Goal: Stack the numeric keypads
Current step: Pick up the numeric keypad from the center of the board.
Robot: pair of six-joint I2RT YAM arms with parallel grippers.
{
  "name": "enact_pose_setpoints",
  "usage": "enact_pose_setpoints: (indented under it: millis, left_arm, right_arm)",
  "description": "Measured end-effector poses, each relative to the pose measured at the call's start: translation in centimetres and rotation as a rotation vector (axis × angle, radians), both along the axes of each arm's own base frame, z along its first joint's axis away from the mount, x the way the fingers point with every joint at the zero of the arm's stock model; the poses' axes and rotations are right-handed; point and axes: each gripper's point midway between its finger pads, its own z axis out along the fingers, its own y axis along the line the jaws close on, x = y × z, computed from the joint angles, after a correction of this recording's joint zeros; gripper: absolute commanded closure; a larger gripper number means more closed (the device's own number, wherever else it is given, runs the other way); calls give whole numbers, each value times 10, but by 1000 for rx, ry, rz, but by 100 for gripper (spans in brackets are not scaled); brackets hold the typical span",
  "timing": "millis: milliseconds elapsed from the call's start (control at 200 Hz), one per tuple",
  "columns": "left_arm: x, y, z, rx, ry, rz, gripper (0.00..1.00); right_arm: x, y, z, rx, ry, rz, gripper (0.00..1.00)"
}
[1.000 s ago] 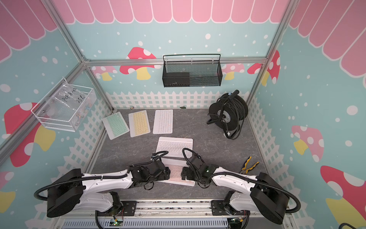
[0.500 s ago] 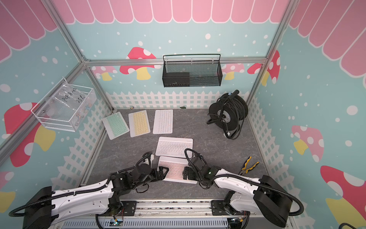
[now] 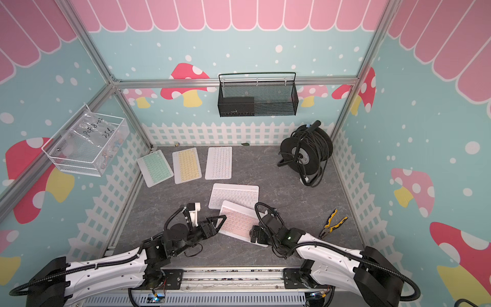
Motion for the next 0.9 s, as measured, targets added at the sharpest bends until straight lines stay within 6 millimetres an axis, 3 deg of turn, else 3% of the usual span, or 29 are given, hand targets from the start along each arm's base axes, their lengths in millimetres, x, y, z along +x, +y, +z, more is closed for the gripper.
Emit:
enact_pose_setpoints:
  millis: [130,275,670,901]
  left_arm:
    - [-1,-6,30,-128,-40,-19,0]
    - [-6,-11,43,-192,-46,-59,0]
    - [-11,-8,50,-265,-18,-118,0]
    - [-13,-18,49,-310,30,-168,1]
  right_arm:
    - [-2,11,11,79,7,16,1]
    - [-2,28,29,180,-15,55,0]
    - [-9,27,37,245,-20,59,1]
    - [-11,23,37,276,-26,45,0]
